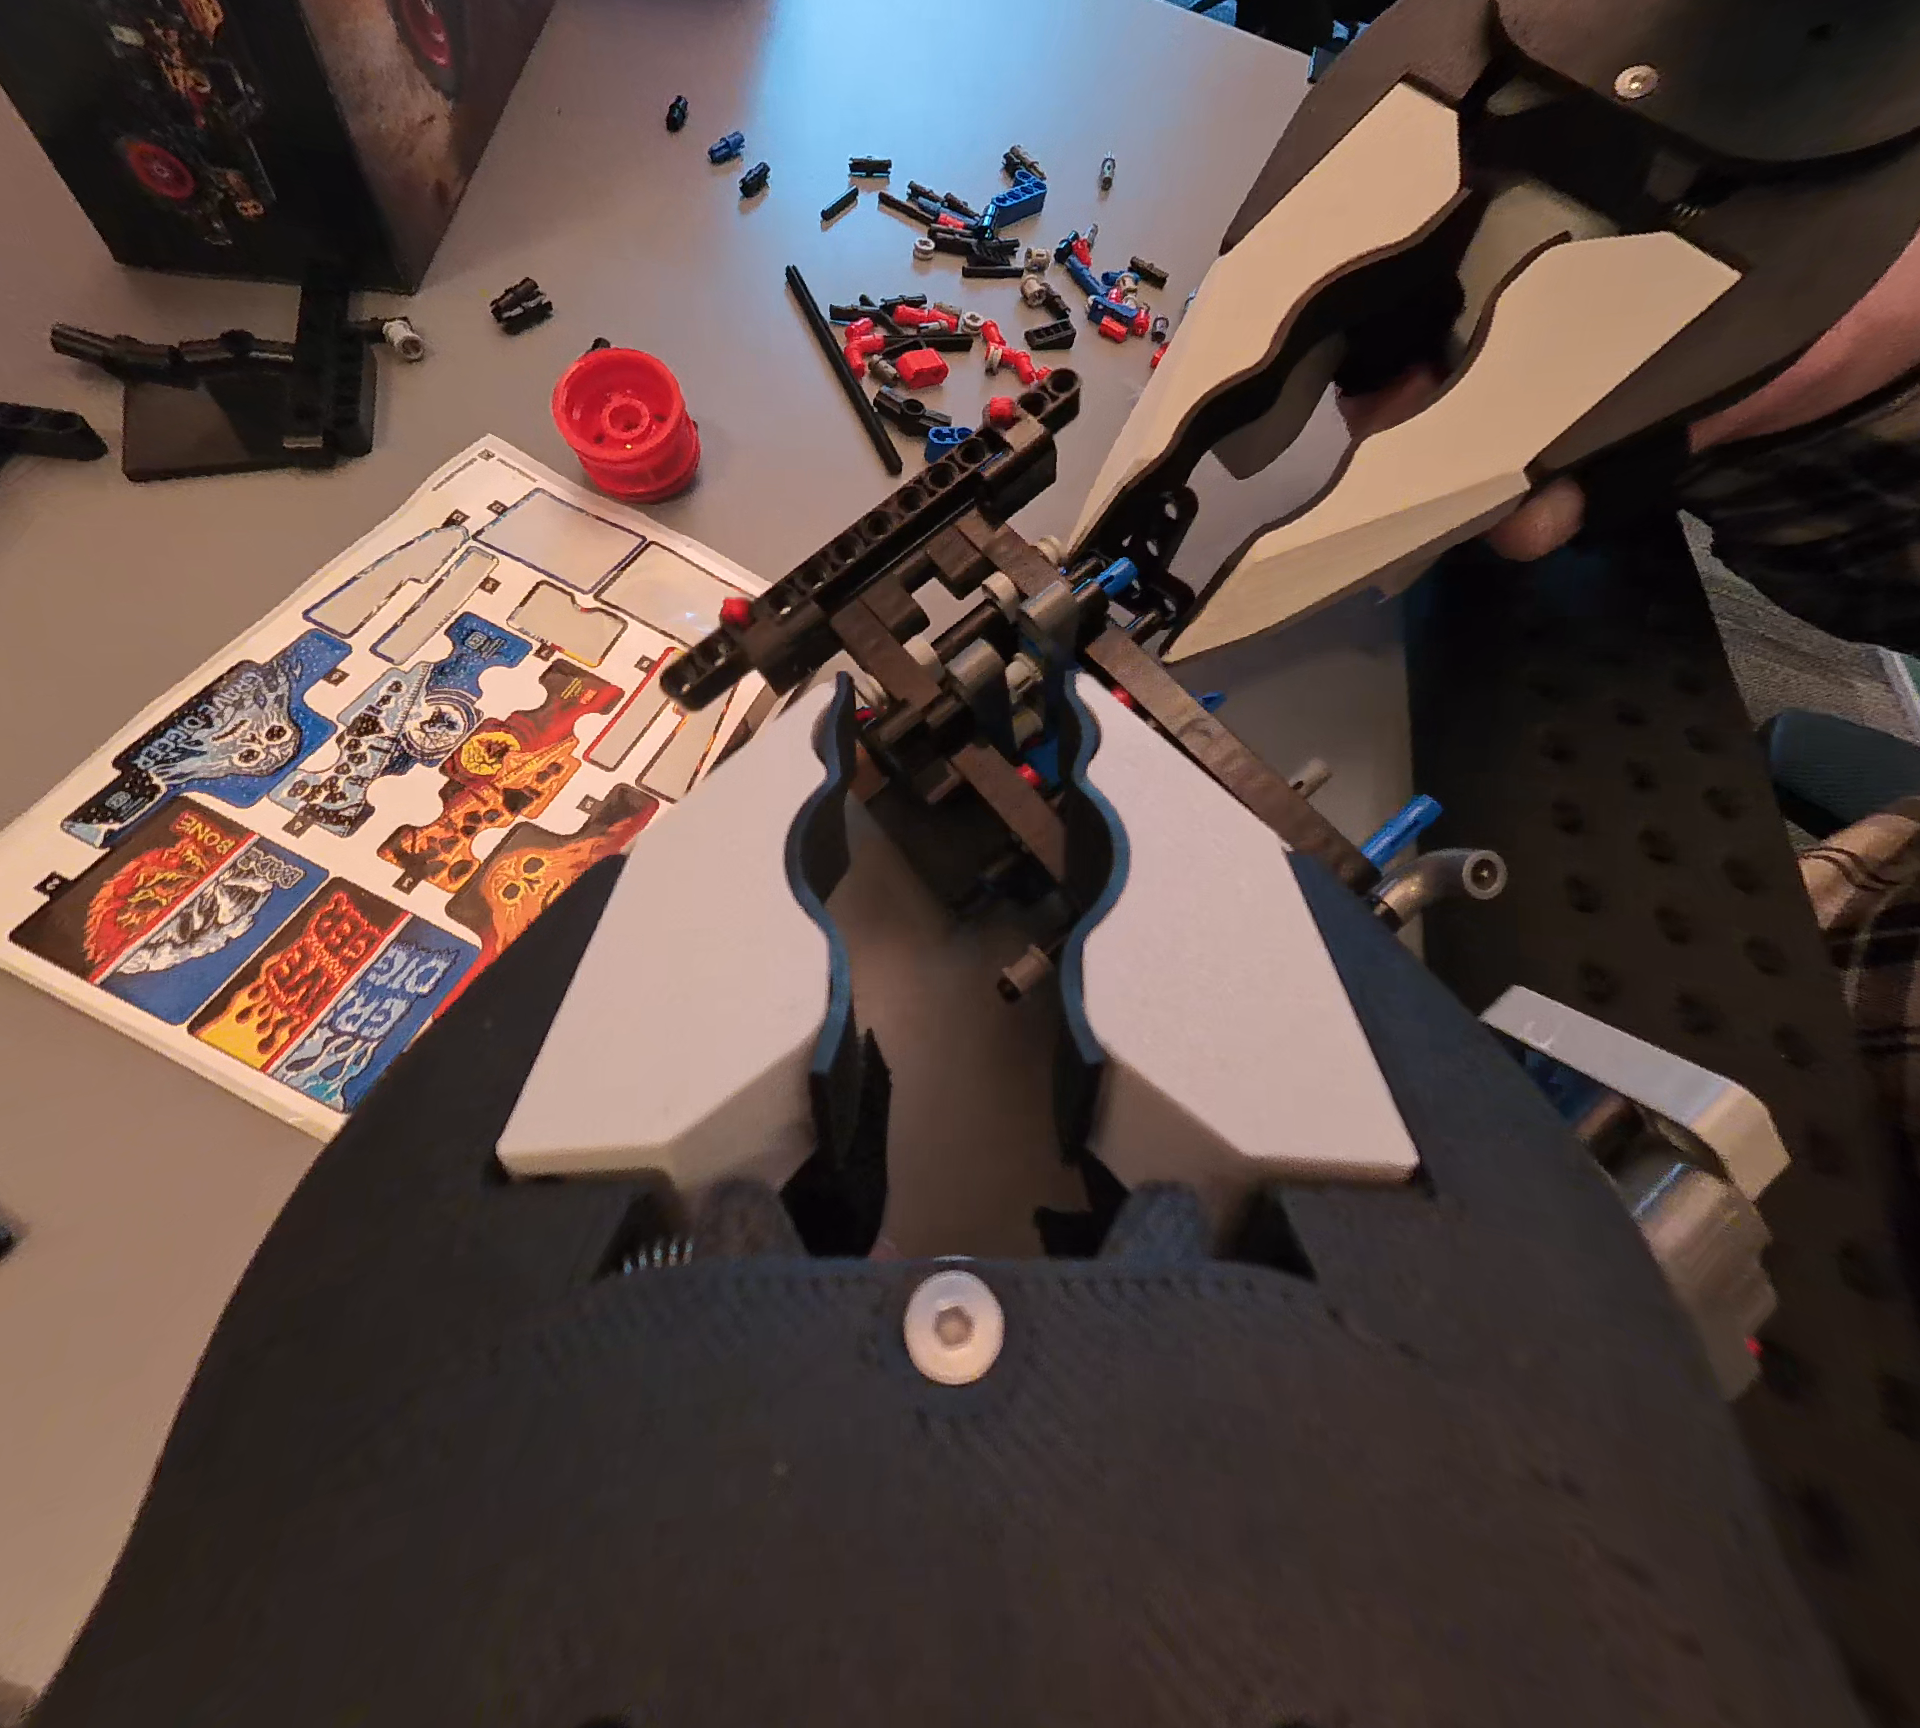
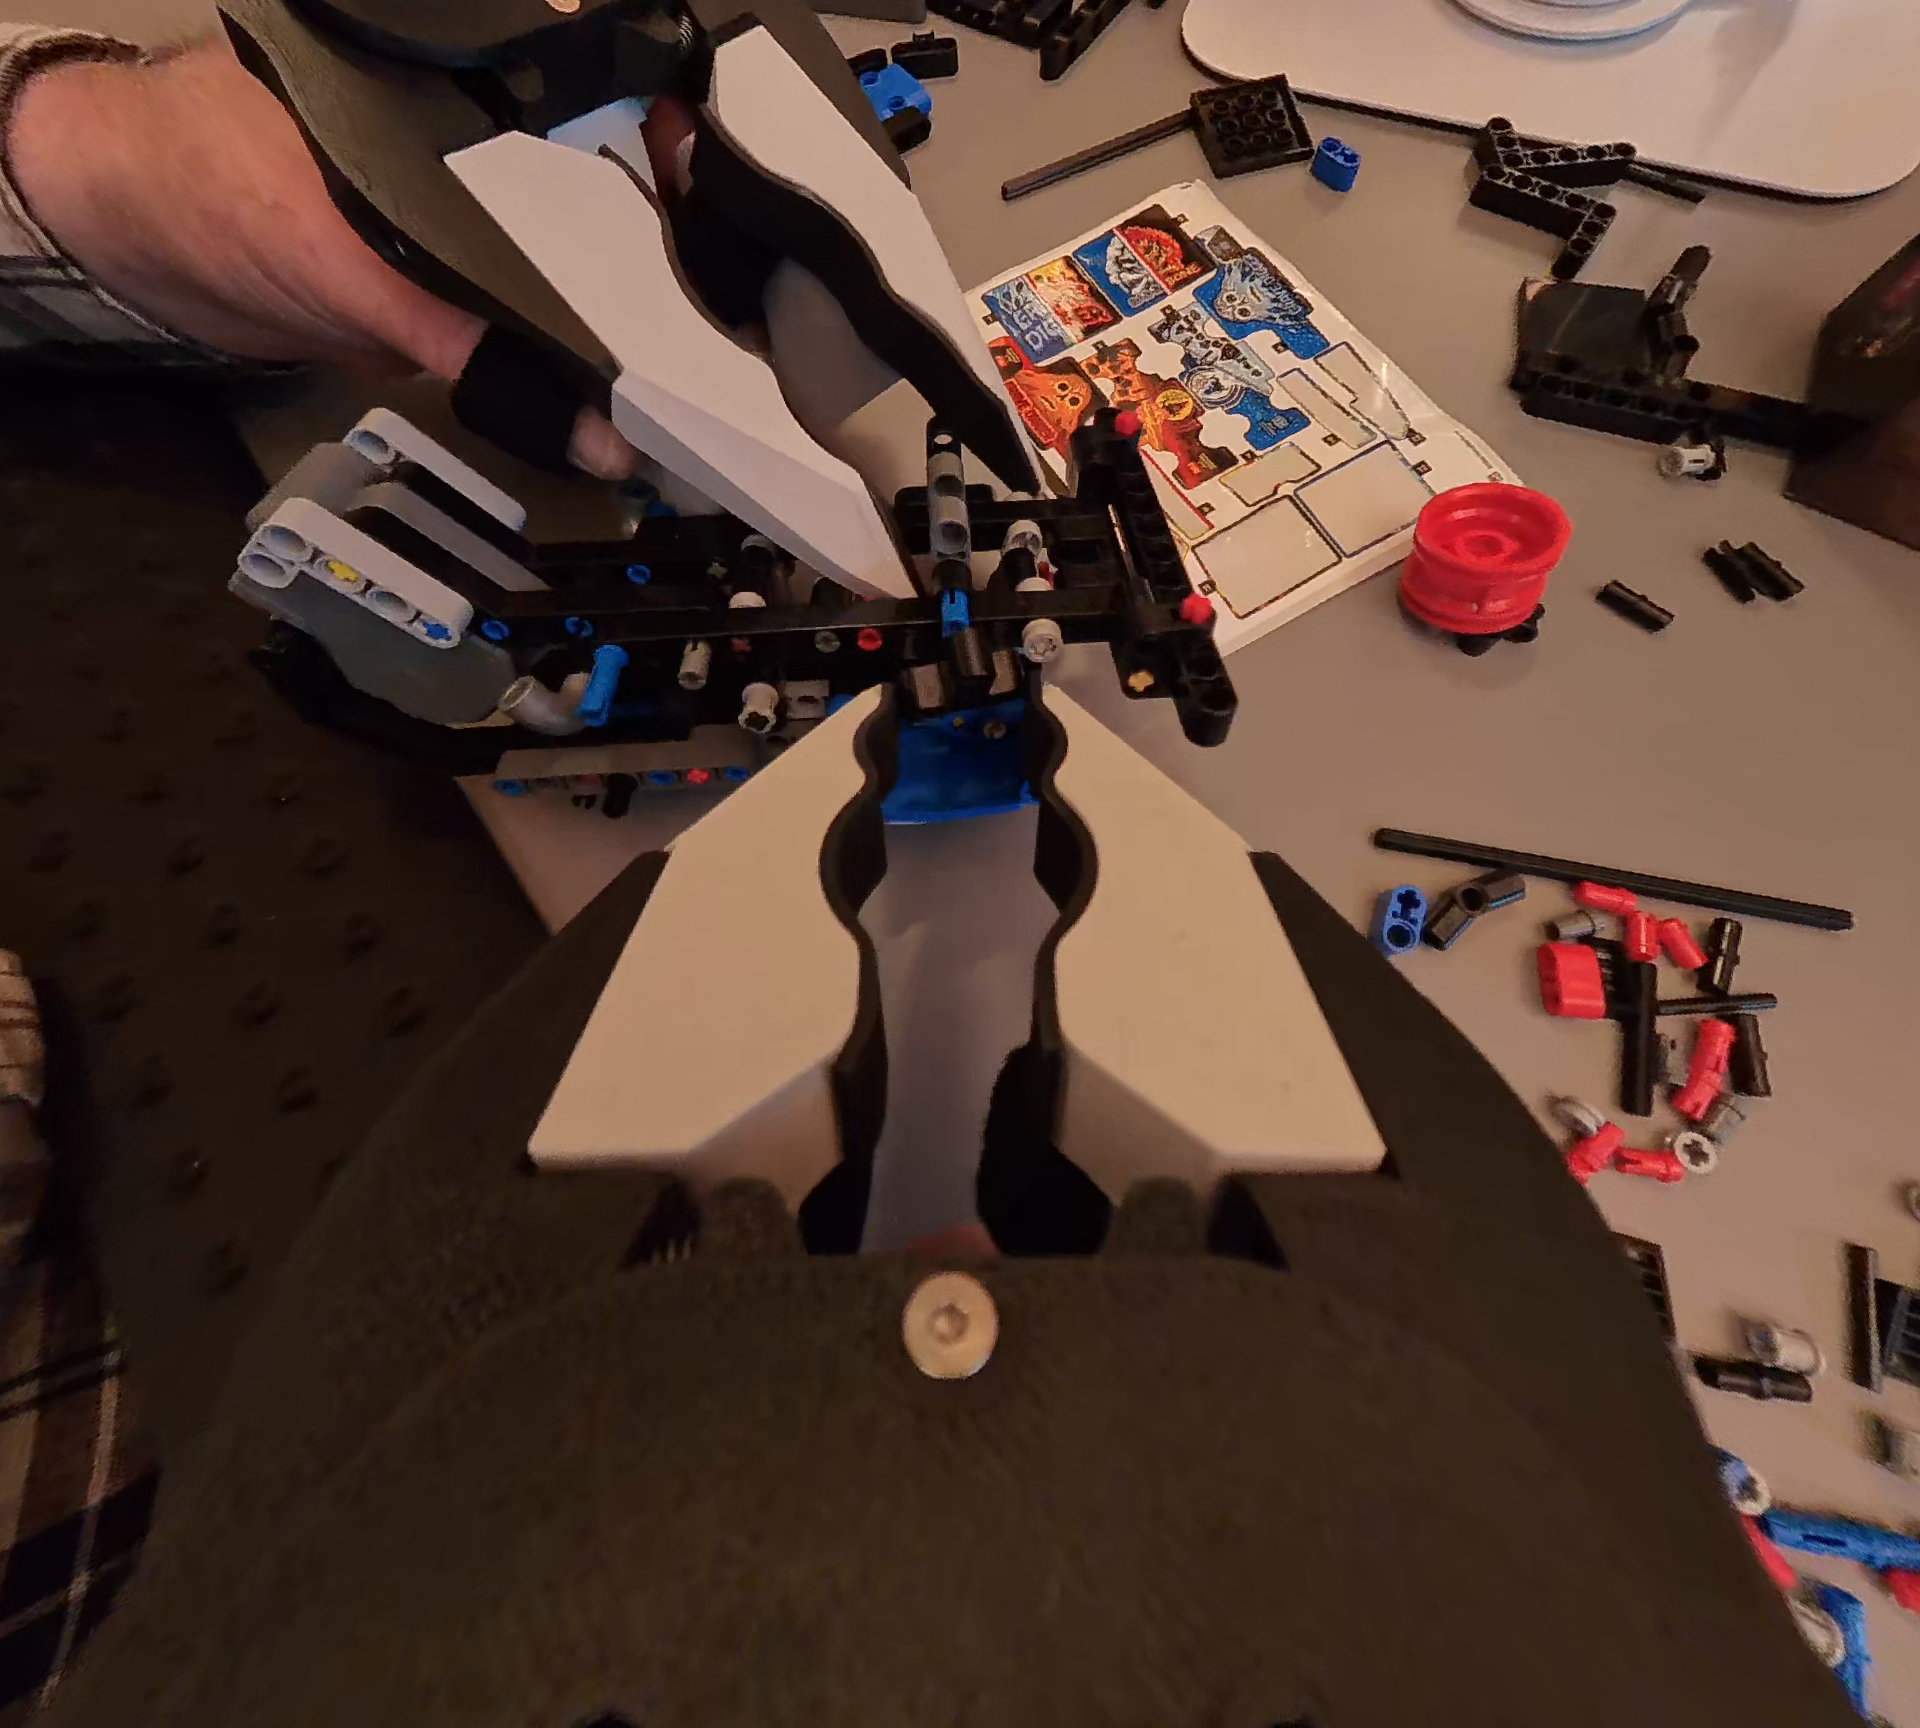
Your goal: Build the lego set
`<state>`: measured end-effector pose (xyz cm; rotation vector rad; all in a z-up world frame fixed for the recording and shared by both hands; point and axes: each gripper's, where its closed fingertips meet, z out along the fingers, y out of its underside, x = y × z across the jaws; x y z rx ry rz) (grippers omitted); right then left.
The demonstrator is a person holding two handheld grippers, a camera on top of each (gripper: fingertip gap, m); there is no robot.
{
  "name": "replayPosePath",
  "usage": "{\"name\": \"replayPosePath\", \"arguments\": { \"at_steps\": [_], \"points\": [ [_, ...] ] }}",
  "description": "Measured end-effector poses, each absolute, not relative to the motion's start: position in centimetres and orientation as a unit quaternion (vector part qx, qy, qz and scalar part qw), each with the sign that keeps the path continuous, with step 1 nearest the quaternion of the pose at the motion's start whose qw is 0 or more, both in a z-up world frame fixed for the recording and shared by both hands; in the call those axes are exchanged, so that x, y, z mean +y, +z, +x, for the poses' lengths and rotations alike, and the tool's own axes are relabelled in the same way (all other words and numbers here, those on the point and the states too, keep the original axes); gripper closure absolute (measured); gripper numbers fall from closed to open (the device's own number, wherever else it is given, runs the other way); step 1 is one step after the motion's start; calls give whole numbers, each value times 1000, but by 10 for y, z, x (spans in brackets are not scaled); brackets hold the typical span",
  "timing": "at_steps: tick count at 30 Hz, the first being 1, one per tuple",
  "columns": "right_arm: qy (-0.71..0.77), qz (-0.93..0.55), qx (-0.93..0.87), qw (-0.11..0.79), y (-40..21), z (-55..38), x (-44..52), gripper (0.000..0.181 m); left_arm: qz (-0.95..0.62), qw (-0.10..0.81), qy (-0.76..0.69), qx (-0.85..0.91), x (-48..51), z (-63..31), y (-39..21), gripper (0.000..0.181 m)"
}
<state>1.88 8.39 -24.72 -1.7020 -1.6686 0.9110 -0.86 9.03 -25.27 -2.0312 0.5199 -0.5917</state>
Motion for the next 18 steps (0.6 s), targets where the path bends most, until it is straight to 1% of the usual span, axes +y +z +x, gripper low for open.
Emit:
{"name": "replayPosePath", "arguments": {
  "at_steps": [4,14,18],
  "points": [
    [322,-640,-632,298,-247,18,85,160,-825,468,-234,213,91,-7,-252,143],
    [370,-632,-619,284,-243,23,84,160,-822,471,-231,221,91,-3,-251,143],
    [364,-631,-621,291,-243,22,84,159,-822,471,-231,221,92,-3,-251,143]
  ]
}}
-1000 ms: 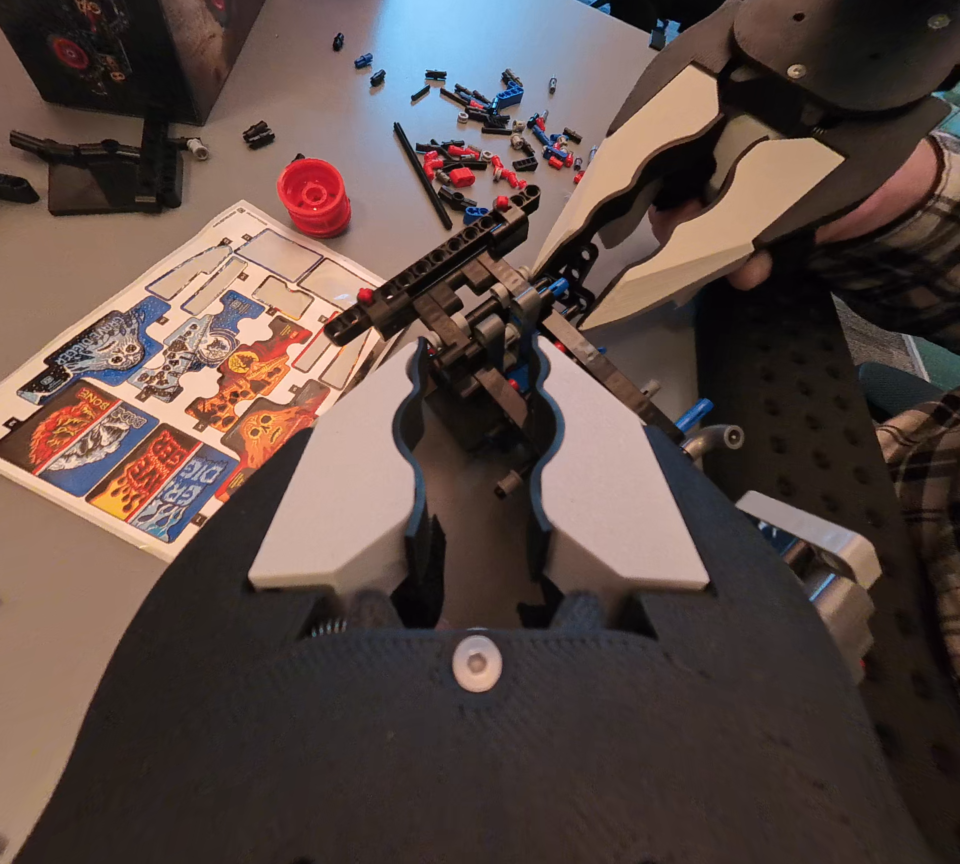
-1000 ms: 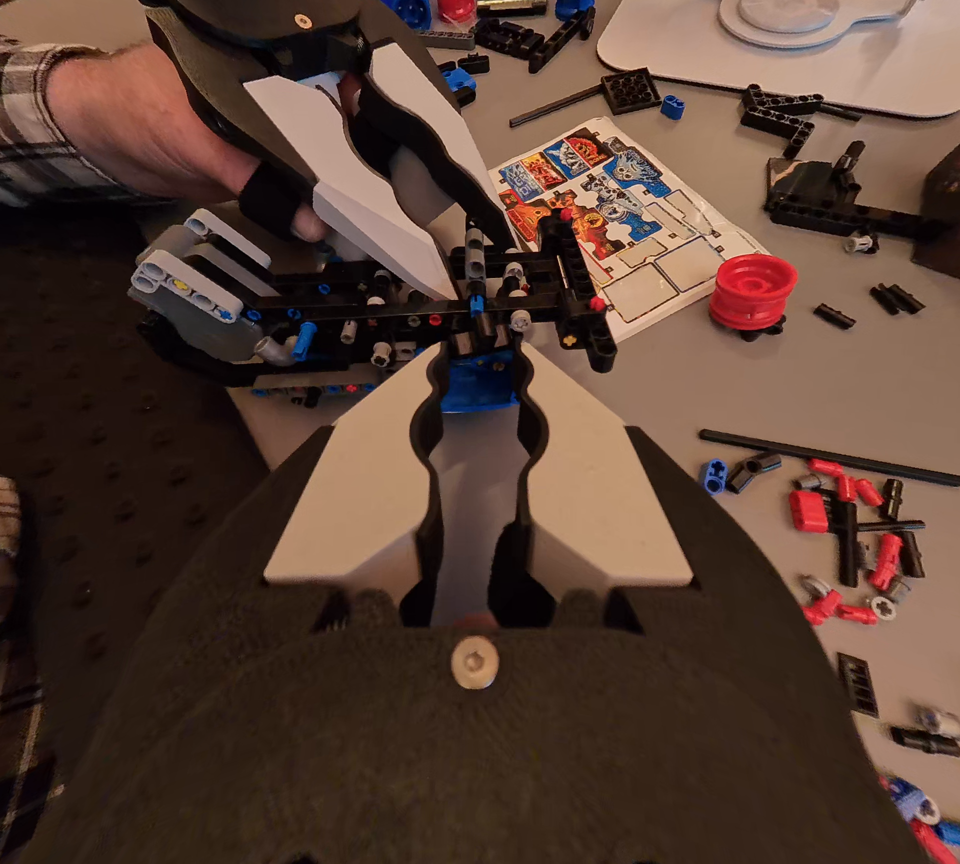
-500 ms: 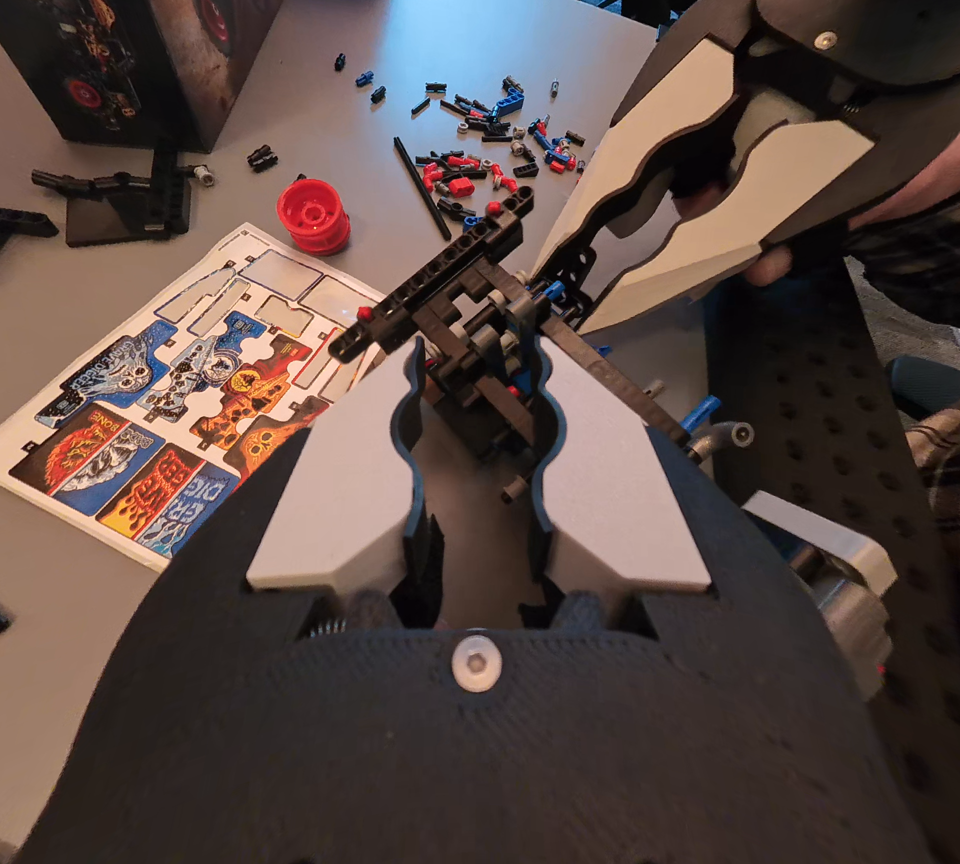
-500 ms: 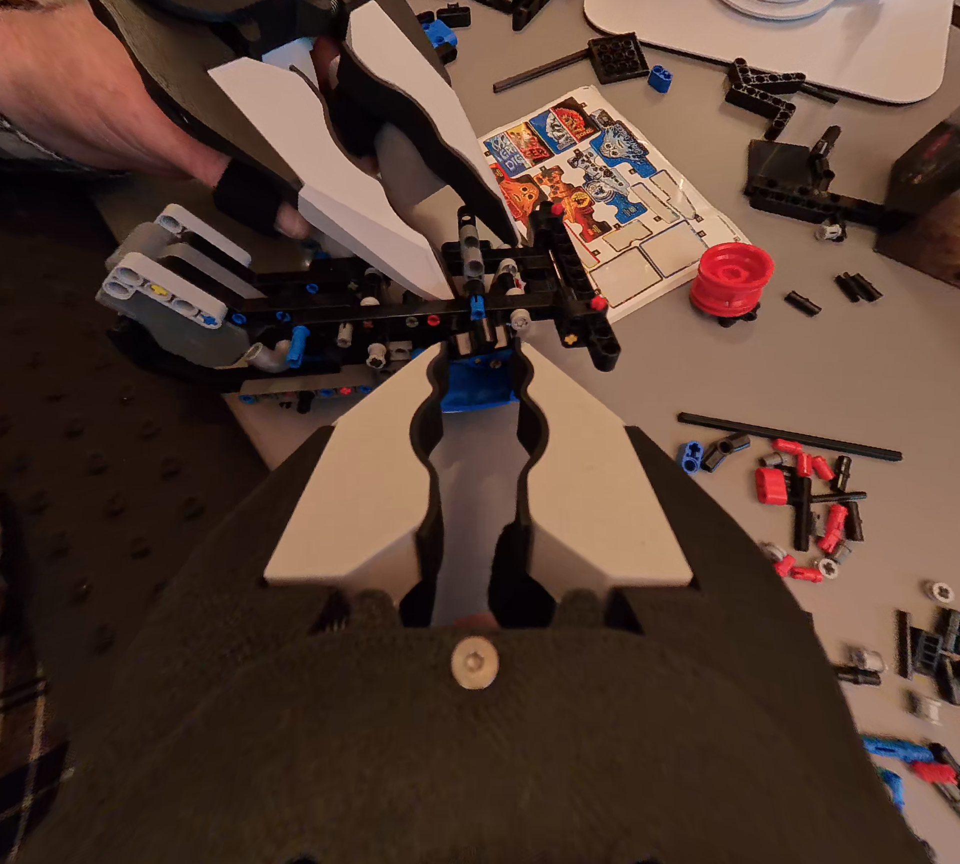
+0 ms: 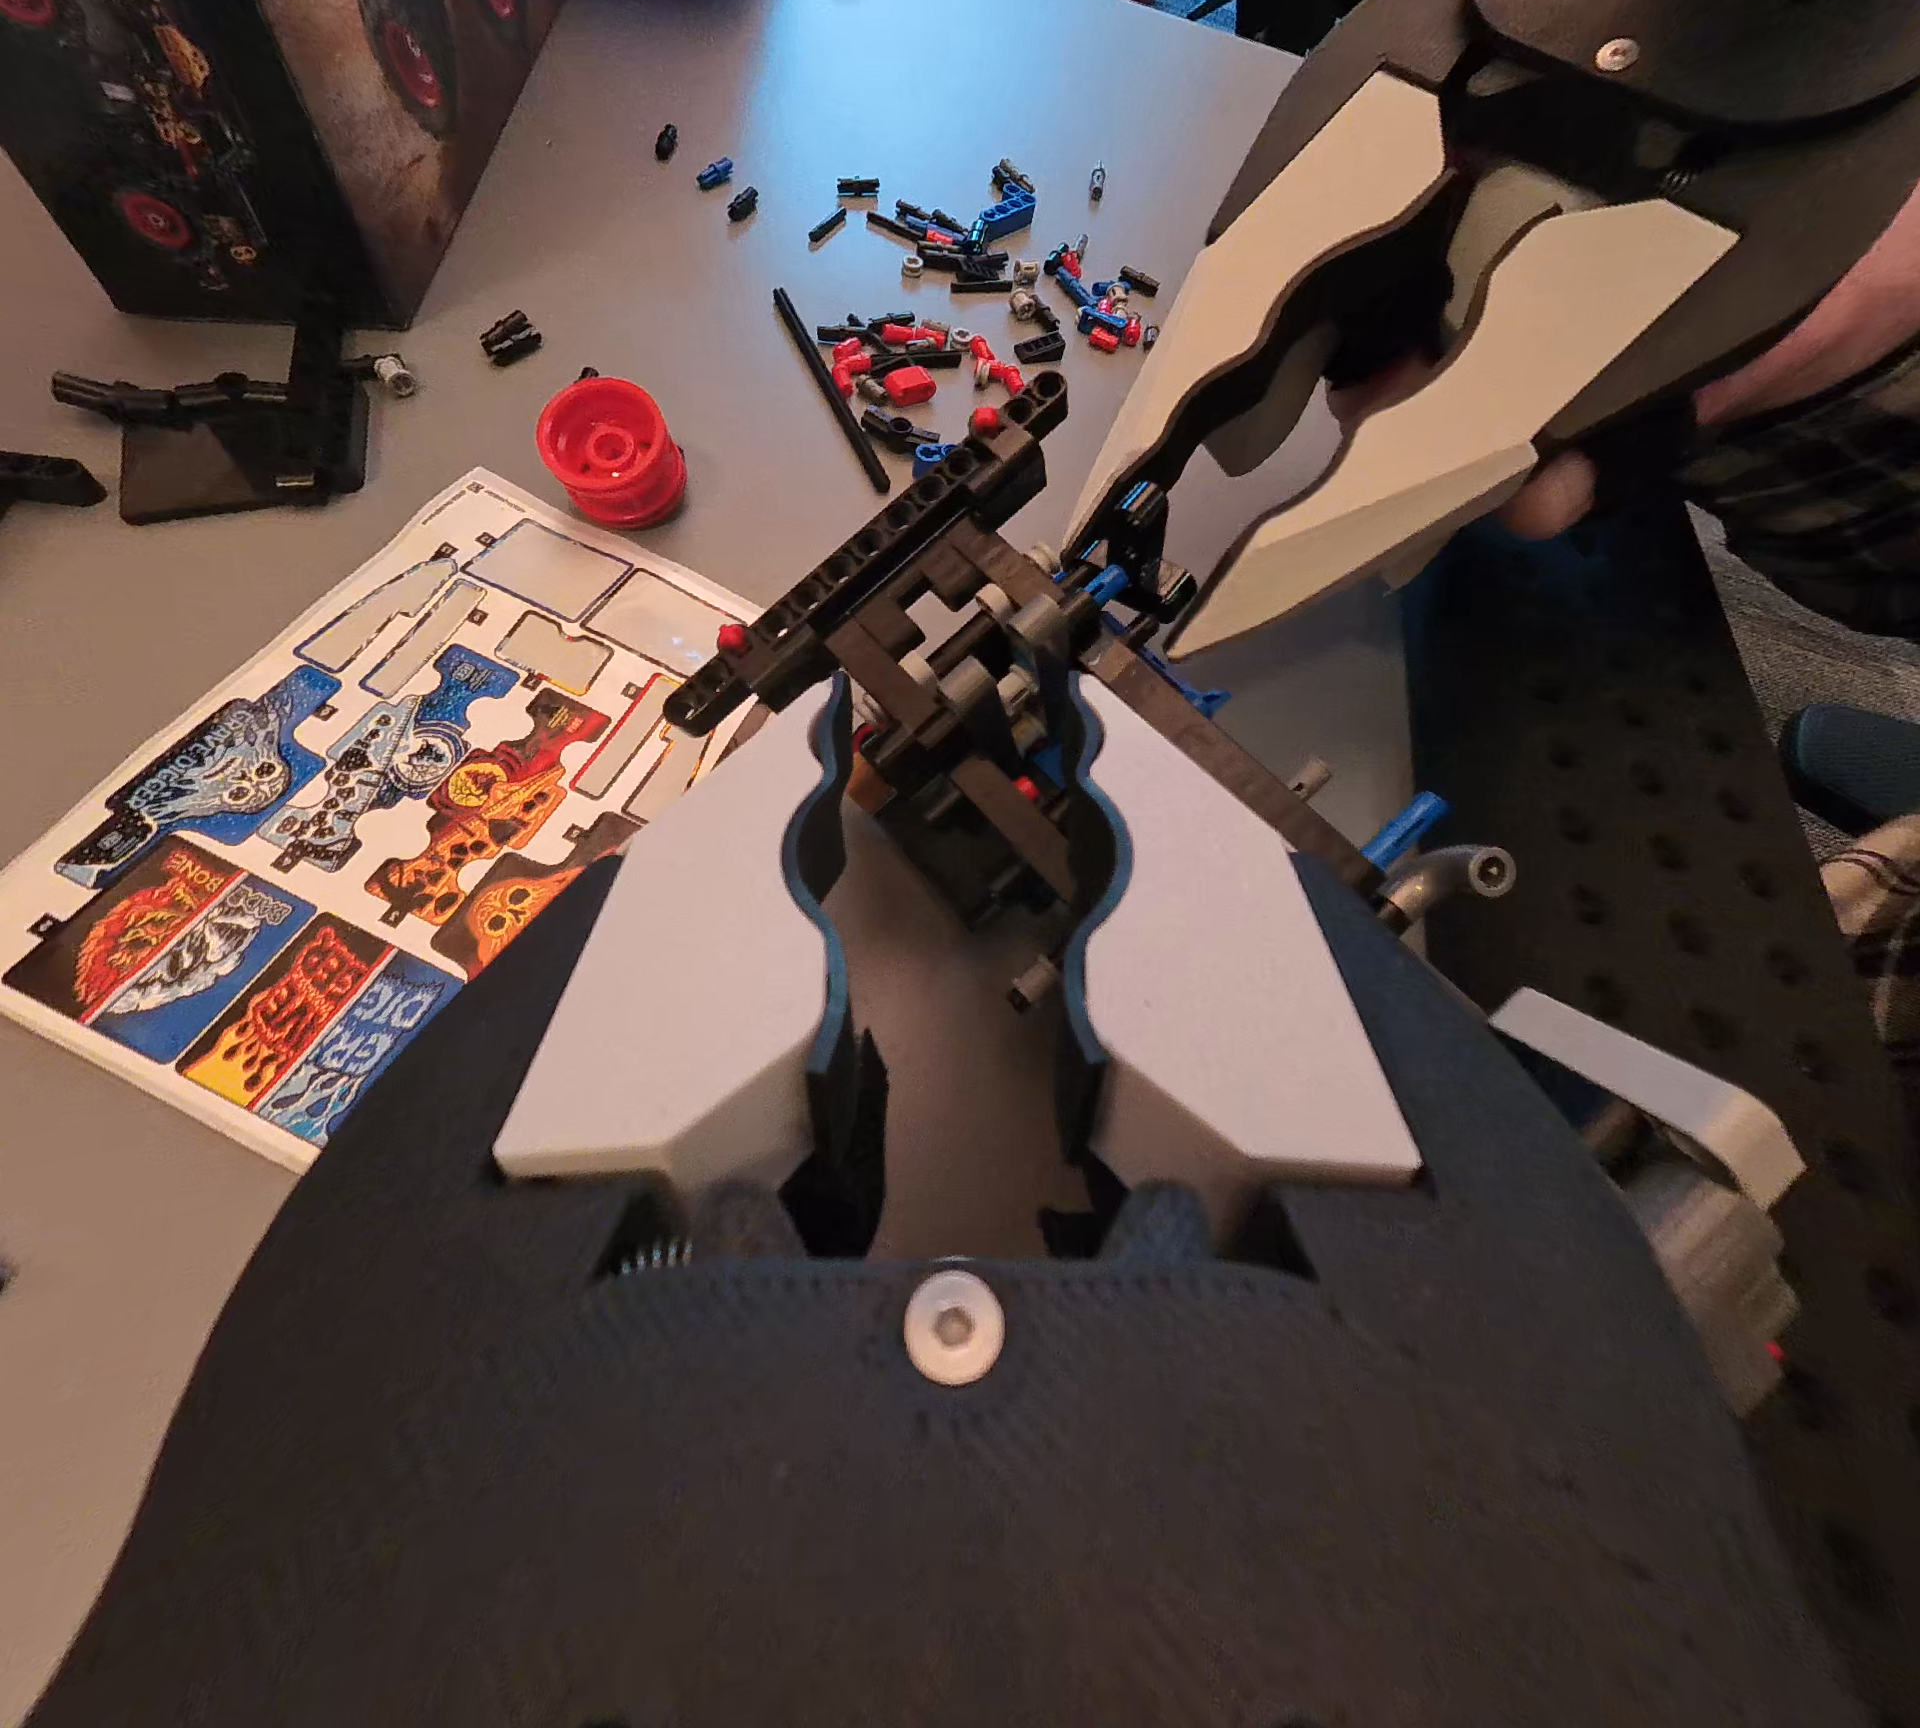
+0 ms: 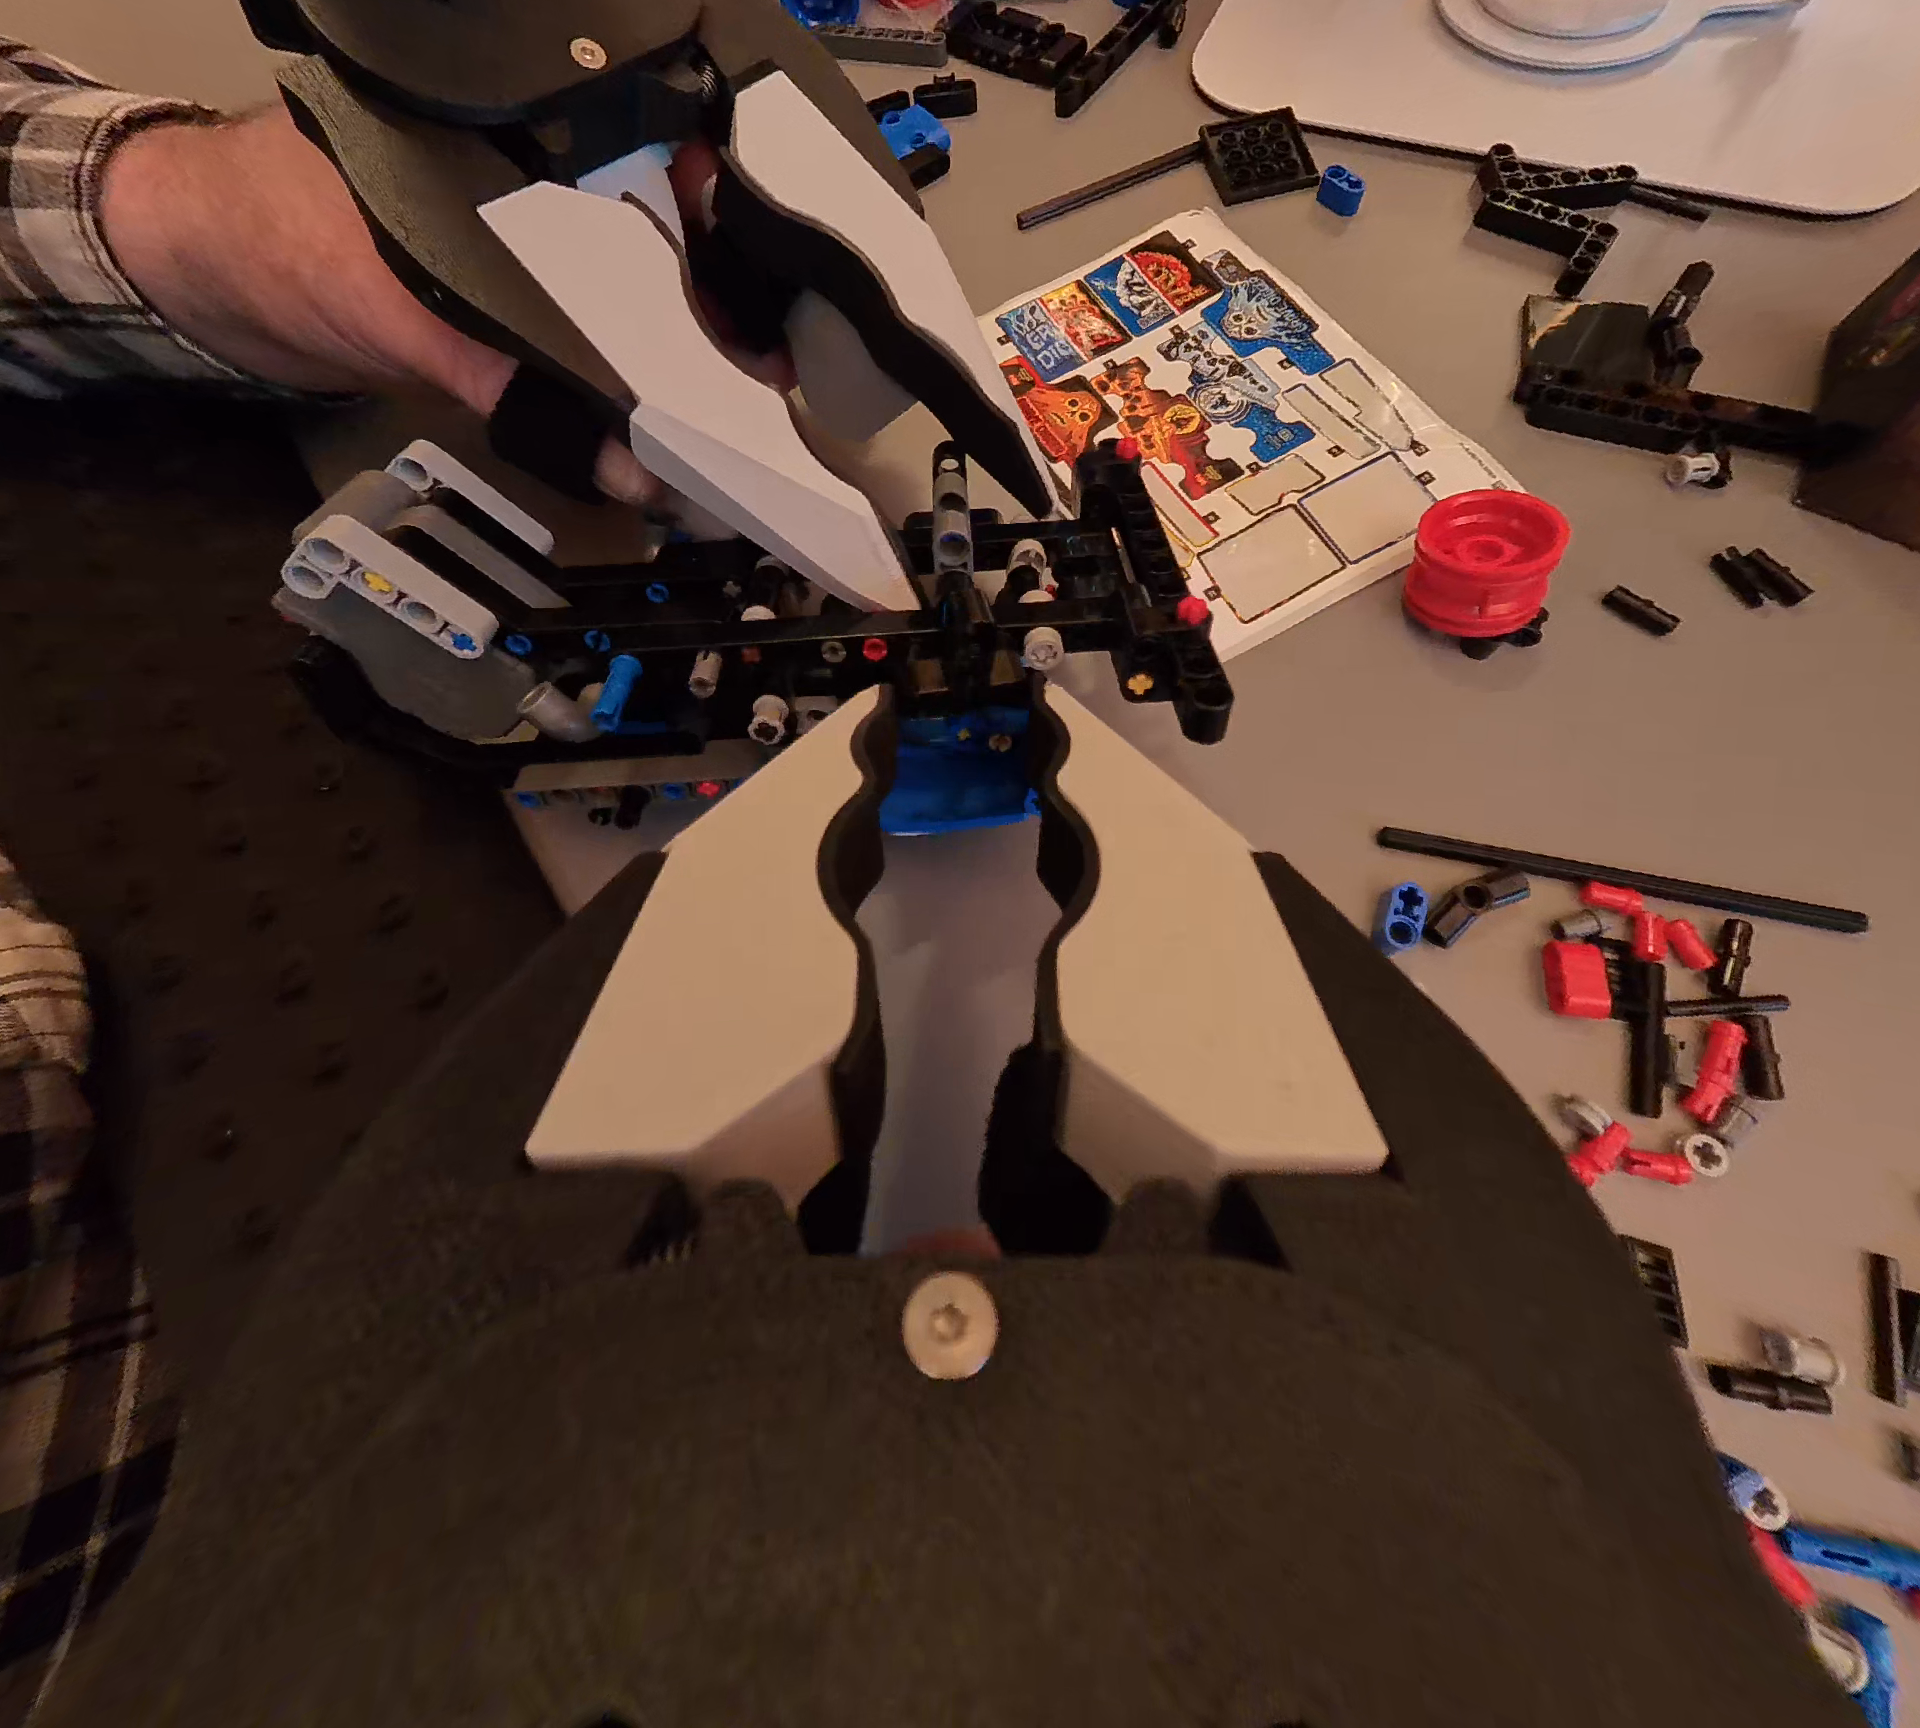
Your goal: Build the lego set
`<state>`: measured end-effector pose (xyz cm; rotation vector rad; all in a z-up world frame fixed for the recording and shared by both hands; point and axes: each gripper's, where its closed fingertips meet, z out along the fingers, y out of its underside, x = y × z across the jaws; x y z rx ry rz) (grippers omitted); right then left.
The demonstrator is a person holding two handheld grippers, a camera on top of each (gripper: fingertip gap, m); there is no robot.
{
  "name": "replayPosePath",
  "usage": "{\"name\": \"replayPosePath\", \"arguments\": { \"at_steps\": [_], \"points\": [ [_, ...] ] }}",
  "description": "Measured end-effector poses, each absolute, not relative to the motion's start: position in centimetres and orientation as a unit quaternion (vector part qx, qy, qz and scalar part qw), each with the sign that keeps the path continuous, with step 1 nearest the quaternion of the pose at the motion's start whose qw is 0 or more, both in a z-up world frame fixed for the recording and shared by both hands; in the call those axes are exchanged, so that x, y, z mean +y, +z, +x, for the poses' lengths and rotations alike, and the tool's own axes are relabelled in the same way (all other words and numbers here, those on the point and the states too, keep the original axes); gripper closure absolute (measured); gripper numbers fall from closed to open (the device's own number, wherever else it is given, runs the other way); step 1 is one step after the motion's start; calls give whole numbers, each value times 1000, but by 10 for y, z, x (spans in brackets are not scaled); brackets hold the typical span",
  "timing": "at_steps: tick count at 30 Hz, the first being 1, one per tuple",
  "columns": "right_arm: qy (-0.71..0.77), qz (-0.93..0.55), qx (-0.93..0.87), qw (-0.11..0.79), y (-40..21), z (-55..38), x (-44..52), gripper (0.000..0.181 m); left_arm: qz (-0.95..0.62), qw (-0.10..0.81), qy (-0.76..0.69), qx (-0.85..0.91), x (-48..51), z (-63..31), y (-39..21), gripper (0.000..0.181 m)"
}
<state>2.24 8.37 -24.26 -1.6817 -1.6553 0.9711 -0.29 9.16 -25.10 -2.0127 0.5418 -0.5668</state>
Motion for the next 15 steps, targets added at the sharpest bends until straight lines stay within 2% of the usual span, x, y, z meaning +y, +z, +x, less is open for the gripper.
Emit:
{"name": "replayPosePath", "arguments": {
  "at_steps": [15],
  "points": [
    [299,-641,-638,303,-243,21,87,159,-819,477,-229,220,93,-2,-250,146]
  ]
}}
